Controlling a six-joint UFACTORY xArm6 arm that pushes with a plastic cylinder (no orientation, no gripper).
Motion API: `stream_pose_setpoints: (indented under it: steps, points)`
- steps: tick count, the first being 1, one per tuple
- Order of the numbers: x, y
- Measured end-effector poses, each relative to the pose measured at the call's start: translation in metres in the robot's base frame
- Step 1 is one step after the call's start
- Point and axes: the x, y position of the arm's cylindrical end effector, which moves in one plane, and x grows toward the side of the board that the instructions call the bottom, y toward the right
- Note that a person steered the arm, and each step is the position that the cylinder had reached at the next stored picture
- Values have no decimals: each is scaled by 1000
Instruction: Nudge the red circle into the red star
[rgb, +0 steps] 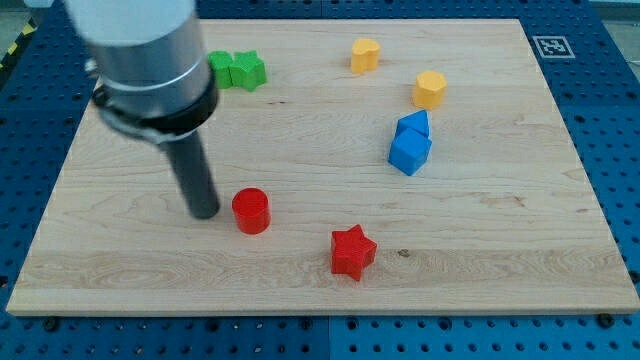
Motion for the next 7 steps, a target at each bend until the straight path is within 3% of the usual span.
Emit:
stream_pose_setpoints:
  steps: [3, 5, 7]
  points:
    - [36, 8]
    - [4, 0]
    - [3, 1]
